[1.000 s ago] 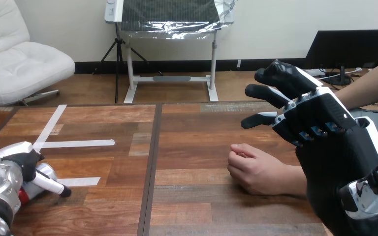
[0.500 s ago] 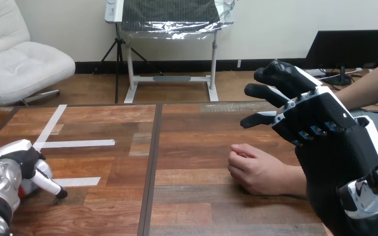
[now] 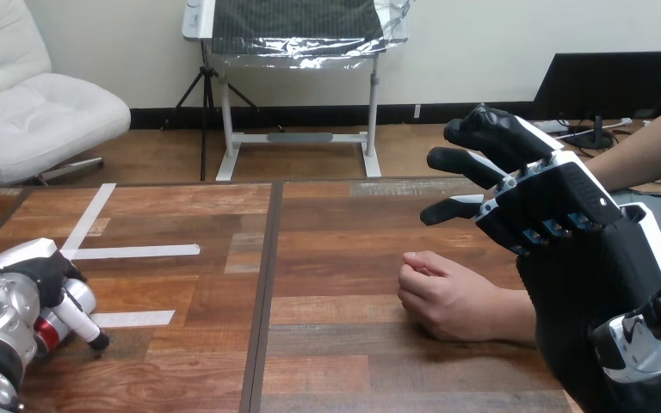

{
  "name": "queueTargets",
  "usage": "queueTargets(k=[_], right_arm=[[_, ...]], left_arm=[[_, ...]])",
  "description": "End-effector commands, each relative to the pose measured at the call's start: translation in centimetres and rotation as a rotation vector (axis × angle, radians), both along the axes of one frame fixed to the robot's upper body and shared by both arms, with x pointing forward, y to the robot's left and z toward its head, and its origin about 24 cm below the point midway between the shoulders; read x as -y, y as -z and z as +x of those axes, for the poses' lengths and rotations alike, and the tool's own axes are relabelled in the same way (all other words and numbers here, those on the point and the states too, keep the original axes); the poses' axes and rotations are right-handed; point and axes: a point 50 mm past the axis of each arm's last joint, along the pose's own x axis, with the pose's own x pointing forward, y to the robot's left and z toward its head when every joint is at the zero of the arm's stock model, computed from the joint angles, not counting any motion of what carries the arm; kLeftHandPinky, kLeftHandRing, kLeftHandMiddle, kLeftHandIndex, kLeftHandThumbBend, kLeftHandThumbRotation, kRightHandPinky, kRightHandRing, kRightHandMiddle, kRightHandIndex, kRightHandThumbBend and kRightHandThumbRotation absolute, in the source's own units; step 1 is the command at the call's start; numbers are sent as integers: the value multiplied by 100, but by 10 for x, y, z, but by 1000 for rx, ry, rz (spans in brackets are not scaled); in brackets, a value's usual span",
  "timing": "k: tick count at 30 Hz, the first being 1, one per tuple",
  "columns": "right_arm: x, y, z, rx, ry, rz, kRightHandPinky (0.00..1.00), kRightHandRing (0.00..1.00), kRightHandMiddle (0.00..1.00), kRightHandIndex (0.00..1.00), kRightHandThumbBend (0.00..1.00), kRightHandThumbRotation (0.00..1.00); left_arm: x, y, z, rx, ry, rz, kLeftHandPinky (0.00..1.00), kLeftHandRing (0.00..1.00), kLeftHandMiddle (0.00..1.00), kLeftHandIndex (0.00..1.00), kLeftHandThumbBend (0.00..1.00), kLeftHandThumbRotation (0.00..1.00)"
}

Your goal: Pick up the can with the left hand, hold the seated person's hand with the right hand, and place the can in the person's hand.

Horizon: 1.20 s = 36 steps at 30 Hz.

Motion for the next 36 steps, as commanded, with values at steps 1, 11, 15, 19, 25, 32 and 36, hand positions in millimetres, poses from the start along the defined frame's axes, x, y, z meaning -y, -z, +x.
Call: queueTargets(k=[1,11,15,19,25,32,36], right_arm=[[-1,-14,4,87,-5,14,62,81,84,82,100,93],[-1,-13,4,85,-6,14,62,81,84,82,100,93],[-1,-14,4,85,-8,16,62,81,84,82,100,93],[0,-13,4,85,-10,17,62,81,85,82,100,93],[0,-13,3,85,-8,17,62,81,85,82,100,92],[0,-13,4,82,-13,15,62,82,85,83,100,91],[0,-13,4,80,-11,14,62,82,85,83,100,91]], left_arm=[[5,-5,7,4,8,13,57,72,80,81,75,3],[5,-6,7,15,4,6,54,68,77,79,76,0],[5,-6,7,20,2,3,51,65,74,78,76,0],[5,-7,8,25,2,3,46,61,71,77,75,0],[5,-7,8,35,4,10,39,52,63,76,73,0],[5,-7,8,53,-5,12,35,48,59,72,72,0],[6,-7,8,56,-9,14,36,48,59,71,71,0]])
